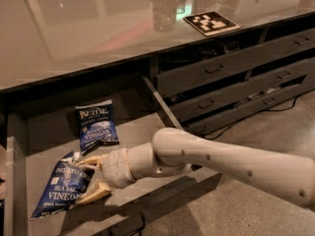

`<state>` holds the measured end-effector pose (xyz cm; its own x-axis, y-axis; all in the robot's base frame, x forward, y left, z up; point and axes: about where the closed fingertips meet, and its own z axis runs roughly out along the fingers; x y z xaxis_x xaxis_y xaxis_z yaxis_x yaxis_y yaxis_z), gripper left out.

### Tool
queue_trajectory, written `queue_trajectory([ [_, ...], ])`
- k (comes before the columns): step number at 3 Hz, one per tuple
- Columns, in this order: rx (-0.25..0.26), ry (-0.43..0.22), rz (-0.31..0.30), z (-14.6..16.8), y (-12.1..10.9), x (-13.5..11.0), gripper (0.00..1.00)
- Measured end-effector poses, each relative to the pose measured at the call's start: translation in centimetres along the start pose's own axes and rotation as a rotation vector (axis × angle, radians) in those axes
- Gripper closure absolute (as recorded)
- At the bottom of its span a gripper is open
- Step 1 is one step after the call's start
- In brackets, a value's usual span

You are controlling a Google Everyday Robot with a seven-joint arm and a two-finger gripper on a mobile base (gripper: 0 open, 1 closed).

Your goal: Pick blue chip bag from top drawer and place on counter

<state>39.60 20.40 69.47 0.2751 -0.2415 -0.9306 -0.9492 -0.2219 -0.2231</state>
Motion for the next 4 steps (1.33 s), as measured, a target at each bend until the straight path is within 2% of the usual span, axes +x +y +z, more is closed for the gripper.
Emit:
queue_trajectory([
  [1,0.073,-0.001,-0.114,-7.2,-0.4,-4.8,1.0],
  [2,0.206,0.17,-0.1,-19.7,-2.8,-7.3,1.0],
  [3,0.301,0.386,-0.023,-29.5,-3.9,-9.4,1.0],
  [4,0.335,0.52,0.071,-36.8,-3.2,-10.7,1.0],
])
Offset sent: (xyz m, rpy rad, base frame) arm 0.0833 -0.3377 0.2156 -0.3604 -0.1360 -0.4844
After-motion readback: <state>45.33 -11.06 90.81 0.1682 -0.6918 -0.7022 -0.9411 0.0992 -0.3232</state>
